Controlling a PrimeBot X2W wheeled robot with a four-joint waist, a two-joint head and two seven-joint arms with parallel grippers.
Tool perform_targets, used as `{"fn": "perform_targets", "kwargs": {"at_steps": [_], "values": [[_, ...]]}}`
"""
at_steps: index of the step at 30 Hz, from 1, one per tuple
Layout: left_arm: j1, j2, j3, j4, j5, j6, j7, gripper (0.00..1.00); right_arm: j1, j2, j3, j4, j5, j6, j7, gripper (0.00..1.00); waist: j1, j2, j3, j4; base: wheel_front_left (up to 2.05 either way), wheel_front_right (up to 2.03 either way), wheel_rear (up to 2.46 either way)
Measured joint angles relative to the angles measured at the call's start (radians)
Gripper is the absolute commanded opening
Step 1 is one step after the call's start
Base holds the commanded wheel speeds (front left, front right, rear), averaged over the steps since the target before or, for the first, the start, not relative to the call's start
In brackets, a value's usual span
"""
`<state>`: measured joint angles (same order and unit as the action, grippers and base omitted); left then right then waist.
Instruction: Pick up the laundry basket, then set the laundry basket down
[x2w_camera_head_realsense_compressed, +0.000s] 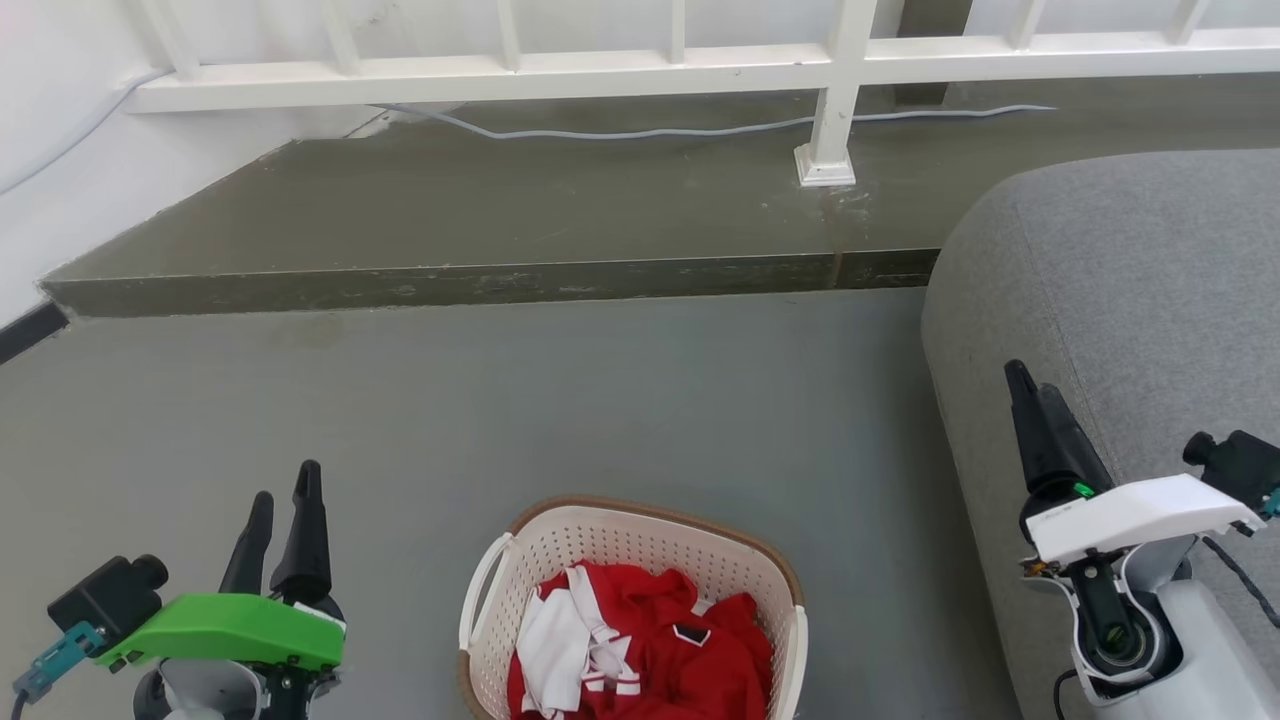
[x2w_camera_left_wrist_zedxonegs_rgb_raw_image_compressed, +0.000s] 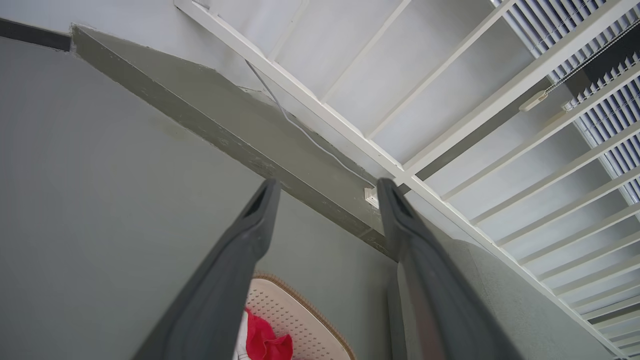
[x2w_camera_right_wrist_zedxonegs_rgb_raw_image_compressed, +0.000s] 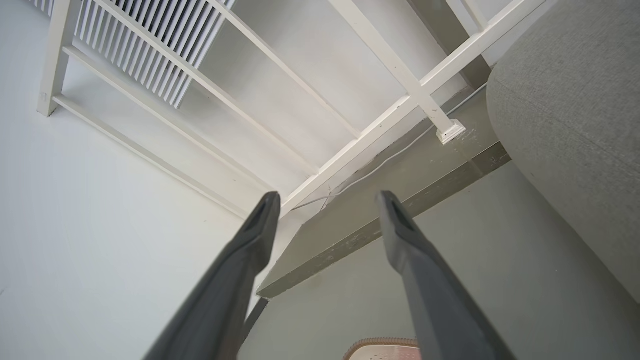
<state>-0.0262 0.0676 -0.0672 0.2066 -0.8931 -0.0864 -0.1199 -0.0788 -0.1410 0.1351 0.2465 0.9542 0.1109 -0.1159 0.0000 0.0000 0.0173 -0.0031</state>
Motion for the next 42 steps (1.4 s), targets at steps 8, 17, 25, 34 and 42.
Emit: {"fn": "perform_targets", "kwargs": {"at_steps": [8, 17, 25, 34, 42], "values": [[0.0, -0.01, -0.005, -0.007, 0.107, 0.0, -0.026, 1.0, 0.0, 0.009, 0.009, -0.004, -0.11, 0.0, -0.024, 1.0, 0.0, 0.0, 0.001, -0.003, 0.0, 0.0, 0.0], [0.0, -0.014, -0.008, -0.021, 0.223, 0.0, -0.05, 1.0, -0.002, 0.015, 0.017, -0.006, -0.233, 0.002, -0.052, 1.0, 0.0, 0.0, -0.001, -0.006, 0.0, 0.0, 0.0], [0.0, -0.017, -0.011, -0.027, 0.319, -0.001, -0.076, 1.0, -0.005, 0.022, 0.019, -0.009, -0.338, 0.002, -0.077, 1.0, 0.0, 0.0, -0.003, -0.009, 0.0, 0.0, 0.0], [0.0, -0.019, -0.012, -0.032, 0.418, -0.003, -0.1, 1.0, -0.006, 0.033, 0.017, -0.012, -0.436, 0.003, -0.097, 1.0, 0.0, 0.0, -0.004, -0.011, 0.0, 0.0, 0.0], [0.0, -0.021, -0.014, -0.043, 0.519, -0.01, -0.128, 1.0, -0.018, 0.039, 0.017, -0.018, -0.555, 0.003, -0.127, 1.0, 0.0, 0.0, -0.001, -0.011, 0.0, 0.0, 0.0]]}}
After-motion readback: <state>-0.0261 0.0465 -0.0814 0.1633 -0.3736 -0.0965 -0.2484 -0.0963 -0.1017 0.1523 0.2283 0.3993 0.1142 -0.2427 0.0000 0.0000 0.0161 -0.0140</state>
